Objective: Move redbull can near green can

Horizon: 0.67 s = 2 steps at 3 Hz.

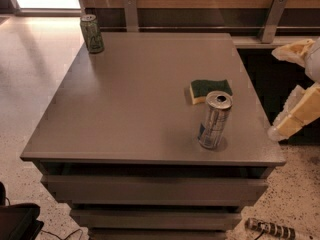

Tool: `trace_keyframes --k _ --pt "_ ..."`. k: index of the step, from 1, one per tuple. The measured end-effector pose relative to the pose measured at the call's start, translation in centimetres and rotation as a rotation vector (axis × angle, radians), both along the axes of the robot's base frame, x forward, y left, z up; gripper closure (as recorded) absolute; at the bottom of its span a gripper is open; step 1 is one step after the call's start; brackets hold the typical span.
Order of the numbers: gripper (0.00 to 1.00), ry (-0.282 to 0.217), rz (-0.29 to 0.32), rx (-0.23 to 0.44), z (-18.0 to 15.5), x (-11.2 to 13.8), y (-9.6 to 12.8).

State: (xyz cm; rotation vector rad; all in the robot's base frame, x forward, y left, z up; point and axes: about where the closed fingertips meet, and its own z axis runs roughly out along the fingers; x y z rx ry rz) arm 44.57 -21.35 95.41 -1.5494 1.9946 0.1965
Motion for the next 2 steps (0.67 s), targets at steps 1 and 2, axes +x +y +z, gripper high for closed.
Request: trace_keyframes --k 1,2 --pt "0.0 -0.018 0.041 0.164 -1.9 1.2 0.8" --pt "0.0 -0.012 0.076 0.322 -3.6 2.1 2.1"
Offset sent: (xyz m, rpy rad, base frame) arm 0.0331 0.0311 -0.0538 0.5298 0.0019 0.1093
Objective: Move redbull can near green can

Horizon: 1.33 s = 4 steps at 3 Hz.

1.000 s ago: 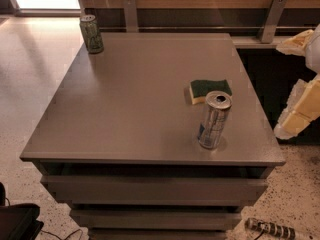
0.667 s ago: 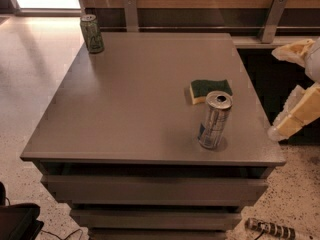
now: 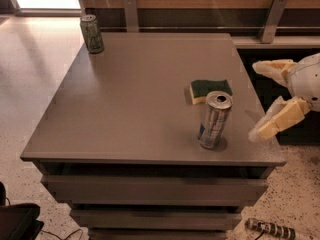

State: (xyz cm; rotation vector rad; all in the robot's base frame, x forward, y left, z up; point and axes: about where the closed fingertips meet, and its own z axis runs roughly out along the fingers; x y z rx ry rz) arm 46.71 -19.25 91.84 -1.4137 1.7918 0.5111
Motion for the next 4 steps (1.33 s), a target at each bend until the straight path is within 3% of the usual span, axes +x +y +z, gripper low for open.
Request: trace_keyframes --k 2,4 --pt "0.0 -0.005 0.051 0.201 -1.0 0.1 2.6" --pt "0.0 -0.074 0.128 0.373 -2.1 0.8 3.1"
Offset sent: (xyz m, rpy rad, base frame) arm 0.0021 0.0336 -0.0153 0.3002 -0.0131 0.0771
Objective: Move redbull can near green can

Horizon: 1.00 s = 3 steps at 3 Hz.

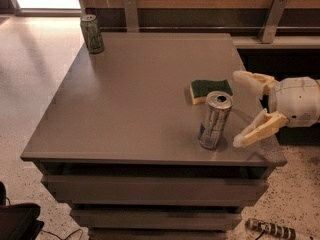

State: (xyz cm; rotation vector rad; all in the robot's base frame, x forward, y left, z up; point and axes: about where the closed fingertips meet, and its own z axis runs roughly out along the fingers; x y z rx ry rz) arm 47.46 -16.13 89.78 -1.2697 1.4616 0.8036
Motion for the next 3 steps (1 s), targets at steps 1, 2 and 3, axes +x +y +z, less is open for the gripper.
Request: trace_keyframes --k 1,2,3 --pt "0.0 -0.026 0.0 0.062 -0.7 -0.1 -0.4" --pt "0.18 -0.033 0.007 0.09 -0.5 -0.1 0.0" --pt "0.42 -0.033 0.038 0.09 0.5 0.0 1.4"
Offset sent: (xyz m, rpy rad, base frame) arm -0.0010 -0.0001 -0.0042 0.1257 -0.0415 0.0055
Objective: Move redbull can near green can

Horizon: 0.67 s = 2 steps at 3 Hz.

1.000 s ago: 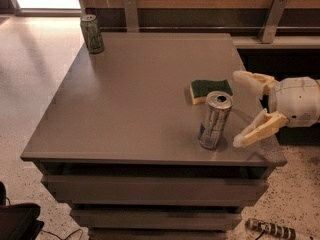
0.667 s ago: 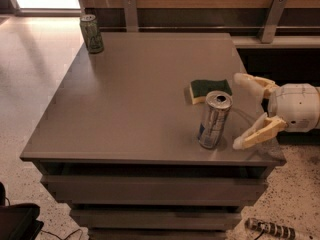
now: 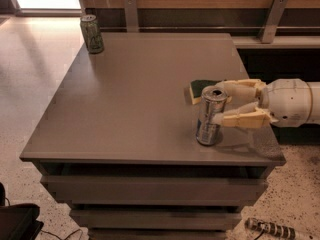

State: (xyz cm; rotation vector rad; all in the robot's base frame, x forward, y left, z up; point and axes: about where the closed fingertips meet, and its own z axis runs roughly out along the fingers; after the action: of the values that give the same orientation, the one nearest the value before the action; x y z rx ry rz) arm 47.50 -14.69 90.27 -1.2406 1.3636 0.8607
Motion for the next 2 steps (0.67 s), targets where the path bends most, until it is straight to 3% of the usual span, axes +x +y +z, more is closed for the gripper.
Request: trace_keyframes --k 2 --pt "0.89 0.001 0.074 -0.027 1.7 0.4 3.2"
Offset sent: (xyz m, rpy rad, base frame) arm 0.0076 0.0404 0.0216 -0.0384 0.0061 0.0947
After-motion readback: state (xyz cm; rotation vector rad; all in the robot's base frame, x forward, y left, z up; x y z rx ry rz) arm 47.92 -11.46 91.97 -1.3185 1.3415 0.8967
